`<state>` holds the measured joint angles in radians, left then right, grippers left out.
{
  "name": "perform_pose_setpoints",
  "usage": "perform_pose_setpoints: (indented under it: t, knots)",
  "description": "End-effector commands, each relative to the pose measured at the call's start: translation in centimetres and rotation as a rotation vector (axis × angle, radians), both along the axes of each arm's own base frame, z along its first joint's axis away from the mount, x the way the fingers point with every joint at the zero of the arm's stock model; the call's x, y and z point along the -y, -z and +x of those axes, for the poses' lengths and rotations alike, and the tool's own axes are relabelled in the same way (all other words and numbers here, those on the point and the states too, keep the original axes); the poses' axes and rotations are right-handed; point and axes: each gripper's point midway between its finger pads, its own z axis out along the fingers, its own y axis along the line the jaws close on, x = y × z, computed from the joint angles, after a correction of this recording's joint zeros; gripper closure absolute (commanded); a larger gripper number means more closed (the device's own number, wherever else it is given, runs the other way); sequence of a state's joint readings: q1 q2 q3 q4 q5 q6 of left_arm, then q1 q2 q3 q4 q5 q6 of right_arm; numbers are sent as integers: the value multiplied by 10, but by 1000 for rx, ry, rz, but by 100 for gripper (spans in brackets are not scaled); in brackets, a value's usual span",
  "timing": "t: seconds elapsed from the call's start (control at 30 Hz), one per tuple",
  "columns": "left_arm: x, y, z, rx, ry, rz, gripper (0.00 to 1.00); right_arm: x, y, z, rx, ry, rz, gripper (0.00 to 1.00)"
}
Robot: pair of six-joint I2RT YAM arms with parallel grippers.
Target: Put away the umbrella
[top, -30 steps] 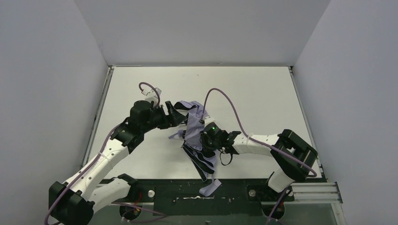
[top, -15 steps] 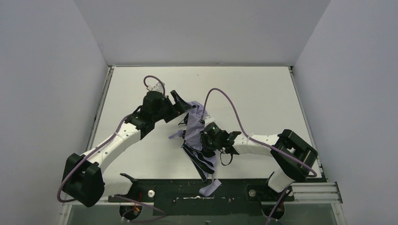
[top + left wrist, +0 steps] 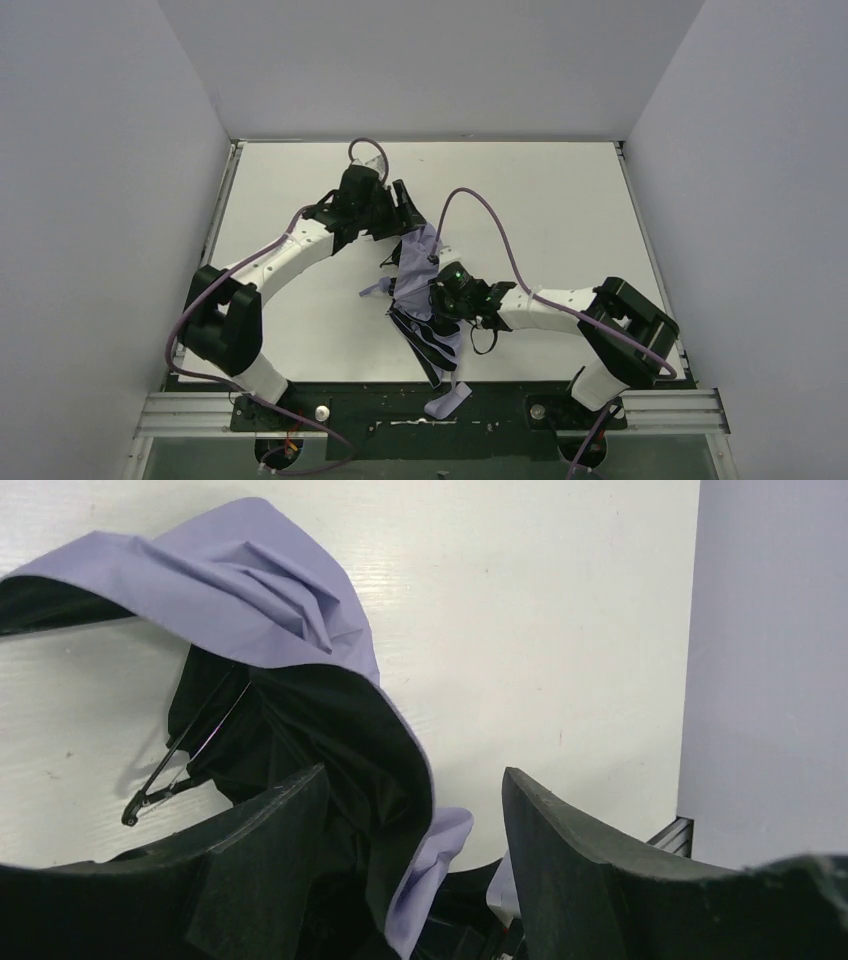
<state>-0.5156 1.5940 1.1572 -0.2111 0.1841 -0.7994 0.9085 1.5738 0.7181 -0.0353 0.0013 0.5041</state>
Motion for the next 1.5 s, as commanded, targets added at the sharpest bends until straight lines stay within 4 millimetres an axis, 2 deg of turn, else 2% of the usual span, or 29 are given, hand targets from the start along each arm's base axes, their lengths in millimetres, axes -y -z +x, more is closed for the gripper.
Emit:
perform_pose_setpoints:
  t: [0.0,0.23,0.47,0.7,0.87,0.97,1.17,1.33,1.47]
  knots:
    - [9,-13,-4,35,140,85,40,37,31,-23,-91,22,-135,82]
    - [8,2,-17,-2,233,228,49,36,33,-24,-97,25,-129,82]
    - [14,5,-15,-7,283,295,55,37,32,-26,-99,24,-128,83]
    - [16,11,-9,-26,309,333,75,39,31,-28,-94,29,-126,83]
    - [12,6,-5,-38,269,268,89,35,31,-30,-98,25,-116,83]
    - [4,-15,6,12,219,209,100,33,33,-31,-101,24,-115,83]
    - [4,-75,20,142,186,6,100,28,36,-32,-106,22,-110,83]
    - [10,-122,14,230,201,-149,100,25,38,-32,-110,27,-103,83]
    - [11,-149,4,273,208,-216,100,23,41,-31,-119,61,-89,86]
